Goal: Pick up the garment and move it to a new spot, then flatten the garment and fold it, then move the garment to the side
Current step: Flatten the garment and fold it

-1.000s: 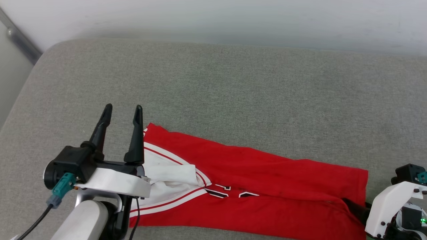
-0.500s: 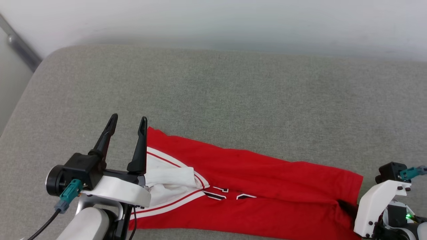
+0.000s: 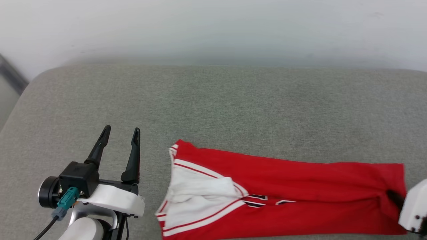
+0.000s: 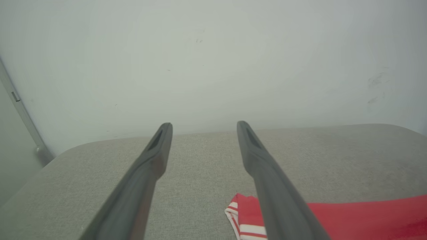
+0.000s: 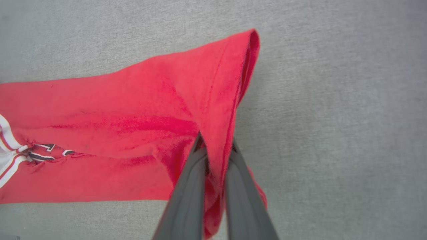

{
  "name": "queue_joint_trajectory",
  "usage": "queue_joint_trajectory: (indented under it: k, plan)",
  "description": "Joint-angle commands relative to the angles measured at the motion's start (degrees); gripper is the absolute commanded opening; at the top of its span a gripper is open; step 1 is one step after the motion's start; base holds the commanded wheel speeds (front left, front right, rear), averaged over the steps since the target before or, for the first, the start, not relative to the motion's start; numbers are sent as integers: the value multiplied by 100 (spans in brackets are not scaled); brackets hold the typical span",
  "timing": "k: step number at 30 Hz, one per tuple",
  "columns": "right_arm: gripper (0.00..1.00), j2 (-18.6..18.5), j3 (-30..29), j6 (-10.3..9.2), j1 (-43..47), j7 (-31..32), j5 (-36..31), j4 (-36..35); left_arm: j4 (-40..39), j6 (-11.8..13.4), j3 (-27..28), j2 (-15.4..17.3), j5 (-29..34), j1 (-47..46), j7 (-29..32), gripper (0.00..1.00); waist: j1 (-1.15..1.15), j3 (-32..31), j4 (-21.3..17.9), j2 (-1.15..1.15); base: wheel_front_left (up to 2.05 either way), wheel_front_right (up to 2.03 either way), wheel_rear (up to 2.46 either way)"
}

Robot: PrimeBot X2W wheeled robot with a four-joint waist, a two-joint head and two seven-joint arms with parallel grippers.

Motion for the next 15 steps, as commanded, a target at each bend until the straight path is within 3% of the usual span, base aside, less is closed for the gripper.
queue_joint_trajectory:
  k: [1, 3, 8, 11, 15]
  plan:
    - [0, -21, -225, -4, 24, 42, -101, -56, -33, 51, 14, 30, 29, 47, 5, 100, 0, 0, -60, 0, 0, 0, 0]
    - [0, -45, -536, -4, 28, 94, -270, -101, -57, 83, 26, 30, 7, 88, 8, 100, 0, 6, -115, 0, 0, 0, 0]
    - [0, 305, -1028, -3, -142, 224, -328, -219, -127, 137, 86, 70, -29, 132, 0, 100, 0, 26, -213, 0, 0, 0, 0]
    - [0, 702, -1250, -3, -290, 519, 149, -198, -164, 166, 100, 99, -18, 148, 30, 100, 0, 19, -227, 0, 0, 0, 0]
    - [0, 916, -1234, -2, -245, 888, 603, -177, -196, 176, 78, 129, -23, 152, 81, 100, 0, -9, -189, 0, 0, 0, 0]
